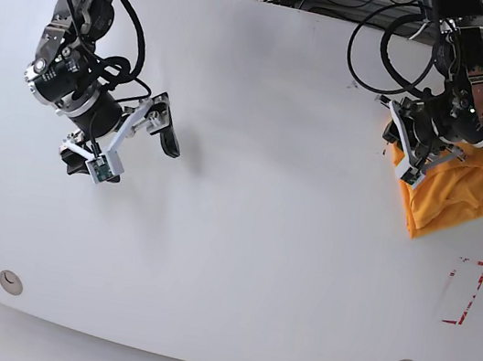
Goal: Layout the t-shirt on the table in an organized manner, then fold the t-shirt properly
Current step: 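Release with the right gripper and drag the shirt with the left gripper away, then place the folded shirt at the table edge and open the left gripper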
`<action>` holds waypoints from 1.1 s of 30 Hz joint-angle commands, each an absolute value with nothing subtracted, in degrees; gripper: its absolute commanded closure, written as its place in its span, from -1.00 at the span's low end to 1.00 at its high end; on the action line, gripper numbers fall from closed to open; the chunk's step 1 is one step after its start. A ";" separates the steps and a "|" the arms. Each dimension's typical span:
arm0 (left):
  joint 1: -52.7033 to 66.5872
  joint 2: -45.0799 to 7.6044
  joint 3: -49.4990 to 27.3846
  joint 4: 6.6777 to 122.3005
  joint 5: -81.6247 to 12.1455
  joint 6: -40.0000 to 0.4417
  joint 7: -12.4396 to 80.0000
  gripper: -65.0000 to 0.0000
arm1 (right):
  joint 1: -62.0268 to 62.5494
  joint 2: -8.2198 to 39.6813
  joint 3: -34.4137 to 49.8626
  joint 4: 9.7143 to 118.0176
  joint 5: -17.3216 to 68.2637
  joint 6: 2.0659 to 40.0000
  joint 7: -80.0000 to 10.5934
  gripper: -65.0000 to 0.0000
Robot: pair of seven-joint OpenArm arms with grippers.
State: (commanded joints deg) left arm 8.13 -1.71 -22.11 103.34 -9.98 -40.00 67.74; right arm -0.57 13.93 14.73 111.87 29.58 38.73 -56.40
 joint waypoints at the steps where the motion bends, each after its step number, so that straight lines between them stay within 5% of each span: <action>1: 8.92 -1.71 -22.90 103.43 -9.71 -40.00 67.74 0.53 | -0.57 13.93 14.73 111.87 30.02 38.73 -56.40 -1.00; 16: 17.01 -11.82 -38.73 103.43 -9.98 -40.00 67.65 0.53 | -1.27 13.93 14.81 111.87 30.99 38.73 -56.48 -1.00; 33: 9.89 -11.30 -34.33 112.57 -9.54 -40.00 72.31 0.53 | -1.45 13.58 14.46 111.78 33.80 38.37 -56.48 -1.00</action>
State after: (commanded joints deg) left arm 9.89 -11.30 -34.33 112.57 -9.54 -40.00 72.31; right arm -1.45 13.58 14.46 111.78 33.80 38.37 -56.48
